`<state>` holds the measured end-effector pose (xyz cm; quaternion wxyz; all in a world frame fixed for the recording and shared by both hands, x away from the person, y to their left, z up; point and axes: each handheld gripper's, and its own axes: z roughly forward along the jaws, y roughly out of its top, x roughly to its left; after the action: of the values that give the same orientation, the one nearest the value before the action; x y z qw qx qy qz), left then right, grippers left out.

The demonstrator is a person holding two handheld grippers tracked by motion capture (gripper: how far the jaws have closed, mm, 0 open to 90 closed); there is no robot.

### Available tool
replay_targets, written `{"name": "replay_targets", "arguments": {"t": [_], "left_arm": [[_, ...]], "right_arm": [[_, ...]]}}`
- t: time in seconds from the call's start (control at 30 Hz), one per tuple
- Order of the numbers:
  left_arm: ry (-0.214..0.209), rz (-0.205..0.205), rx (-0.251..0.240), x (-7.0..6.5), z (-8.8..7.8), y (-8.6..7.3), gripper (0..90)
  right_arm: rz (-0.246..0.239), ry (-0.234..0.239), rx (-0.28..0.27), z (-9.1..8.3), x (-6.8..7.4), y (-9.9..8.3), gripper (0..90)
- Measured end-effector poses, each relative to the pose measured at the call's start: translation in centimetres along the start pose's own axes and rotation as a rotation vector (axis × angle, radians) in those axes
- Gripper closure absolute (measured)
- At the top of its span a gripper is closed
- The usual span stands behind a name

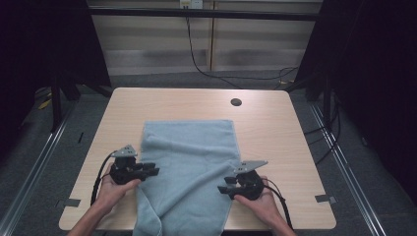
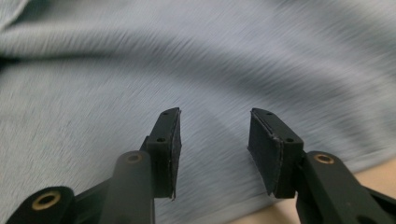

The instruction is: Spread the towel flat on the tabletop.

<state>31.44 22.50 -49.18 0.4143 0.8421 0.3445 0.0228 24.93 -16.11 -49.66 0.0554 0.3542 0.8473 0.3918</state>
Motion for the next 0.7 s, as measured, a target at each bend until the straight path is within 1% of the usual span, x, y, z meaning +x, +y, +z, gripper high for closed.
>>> {"name": "replay_targets", "arguments": {"t": [0.03, 0.07, 0.1, 0.13, 0.17, 0.2, 0.23, 0.27, 0.3, 0.33, 0.37, 0.4, 0.5, 0.53, 0.57, 0.6, 0.67, 0.7], "left_arm": [[0.022, 0.0, 0.02, 0.3, 0.5, -0.2, 65.9], [0.029, 0.001, 0.006, 0.6, 0.9, -0.3, 65.5], [0.031, 0.004, -0.004, 1.0, 1.1, -0.1, 67.6], [0.063, 0.019, -0.003, 1.3, 1.4, 0.2, 68.7], [0.097, 0.027, -0.013, 1.7, 1.7, 0.6, 69.7], [0.117, 0.028, -0.022, 2.2, 2.1, 1.0, 69.7], [0.127, 0.02, -0.032, 2.6, 2.4, 1.3, 69.7], [0.139, -0.005, -0.045, 3.4, 3.0, 1.9, 69.7], [0.176, -0.025, -0.059, 4.4, 3.9, 3.0, 69.5], [0.201, -0.031, -0.07, 5.0, 4.3, 3.4, 69.5], [0.201, -0.031, -0.07, 5.0, 4.3, 3.4, 69.5], [0.215, -0.055, -0.081, 5.6, 4.6, 3.9, 69.5], [0.243, -0.093, -0.091, 7.0, 5.3, 4.9, 68.3], [0.239, -0.1, -0.098, 7.3, 5.5, 5.0, 68.0], [0.244, -0.1, -0.1, 7.6, 5.5, 5.1, 68.1], [0.251, -0.105, -0.102, 7.8, 5.5, 5.2, 68.1], [0.258, -0.119, -0.102, 8.0, 5.3, 5.1, 67.3], [0.268, -0.131, -0.097, 8.1, 5.0, 5.1, 59.6]], "right_arm": [[-0.036, -0.022, 0.004, 0.3, 0.2, -0.2, 57.2], [-0.047, -0.042, 0.005, 0.4, 0.1, 0.0, 60.5], [-0.036, -0.053, 0.004, 0.6, -0.4, 0.2, 63.0], [-0.041, -0.072, 0.0, 0.7, -1.0, 0.4, 65.5], [-0.039, -0.079, -0.01, 0.9, -1.8, 0.6, 69.0], [-0.027, -0.079, -0.017, 1.0, -2.7, 0.9, 71.4], [-0.016, -0.082, -0.021, 1.2, -3.4, 1.2, 71.5], [-0.012, -0.123, -0.024, 1.7, -4.7, 2.0, 70.1], [-0.011, -0.152, -0.024, 2.0, -5.3, 2.4, 69.1], [-0.005, -0.167, -0.021, 2.3, -6.0, 2.8, 68.7], [-0.005, -0.167, -0.021, 2.3, -6.0, 2.8, 68.7], [0.0, -0.182, -0.026, 2.5, -6.6, 3.1, 68.2], [0.027, -0.221, -0.035, 3.2, -8.6, 4.1, 68.0], [0.029, -0.232, -0.036, 3.4, -9.2, 4.4, 67.4], [0.041, -0.234, -0.039, 3.5, -9.8, 4.6, 67.6], [0.042, -0.24, -0.039, 3.6, -10.2, 4.8, 67.7], [0.044, -0.251, -0.032, 3.8, -10.9, 5.2, 67.6], [0.036, -0.26, -0.022, 3.8, -11.2, 5.5, 67.2]]}}
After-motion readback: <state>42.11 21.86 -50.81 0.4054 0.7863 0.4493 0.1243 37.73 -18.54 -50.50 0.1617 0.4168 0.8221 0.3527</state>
